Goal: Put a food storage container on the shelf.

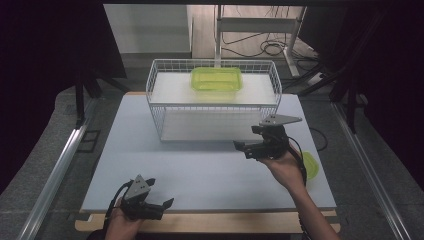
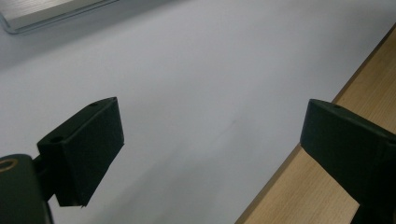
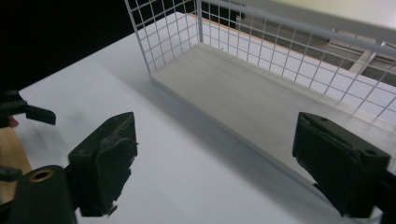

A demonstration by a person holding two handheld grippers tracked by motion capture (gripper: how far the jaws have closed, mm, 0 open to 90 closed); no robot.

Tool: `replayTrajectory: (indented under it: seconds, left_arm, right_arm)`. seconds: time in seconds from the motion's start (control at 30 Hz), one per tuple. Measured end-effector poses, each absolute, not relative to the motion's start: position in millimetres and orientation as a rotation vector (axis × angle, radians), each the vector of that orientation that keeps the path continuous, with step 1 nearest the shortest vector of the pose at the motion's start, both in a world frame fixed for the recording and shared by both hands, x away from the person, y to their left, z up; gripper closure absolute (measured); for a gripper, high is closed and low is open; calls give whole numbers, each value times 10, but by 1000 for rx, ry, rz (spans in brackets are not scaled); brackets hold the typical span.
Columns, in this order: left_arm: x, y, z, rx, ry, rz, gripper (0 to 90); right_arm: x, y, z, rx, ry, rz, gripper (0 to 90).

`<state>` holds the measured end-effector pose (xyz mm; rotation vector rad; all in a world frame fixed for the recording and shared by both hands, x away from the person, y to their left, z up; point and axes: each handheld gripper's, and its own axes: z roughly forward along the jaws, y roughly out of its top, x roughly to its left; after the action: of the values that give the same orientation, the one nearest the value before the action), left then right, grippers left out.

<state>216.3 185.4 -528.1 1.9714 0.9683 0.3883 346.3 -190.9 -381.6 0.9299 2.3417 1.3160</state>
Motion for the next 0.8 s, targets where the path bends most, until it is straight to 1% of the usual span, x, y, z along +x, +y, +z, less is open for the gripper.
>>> replayTrajectory:
  seconds: [0.07,0.1,0.13,0.17,0.2,0.33,0.4,0.53,0.67,0.8]
  left_arm:
    - [2160,1856,-5276,1965,983,392,58]
    - [2160,1856,-5276,1965,983,392,53]
    - [2148,1852,-5265,1961,997,423,44]
    - [2148,1852,-5265,1961,997,423,40]
    - [2139,1851,-5251,1959,1009,439,35]
    - [2119,1839,-5219,1964,1028,448,34]
    - [2111,1826,-5210,1969,1029,454,34]
    - [2050,1714,-5141,2018,956,518,32]
    - [2037,1639,-5155,2049,911,508,30]
    - [2054,1658,-5181,2054,928,488,30]
  right_arm:
    - [3425,-1934,-3857,922,2335,1314,98]
    - [3425,-1934,-3857,922,2335,1314,98]
    - [3370,-1973,-3915,925,2312,1322,79]
    - [3370,-1973,-3915,925,2312,1322,79]
    - [3329,-2008,-3962,929,2304,1337,60]
    - [3252,-2079,-4080,938,2315,1355,42]
    - [3218,-2107,-4123,935,2312,1360,41]
    - [3151,-2156,-4206,949,2328,1380,38]
    - [3000,-2205,-4297,945,2328,1373,40]
    - [2874,-2243,-4380,946,2333,1342,48]
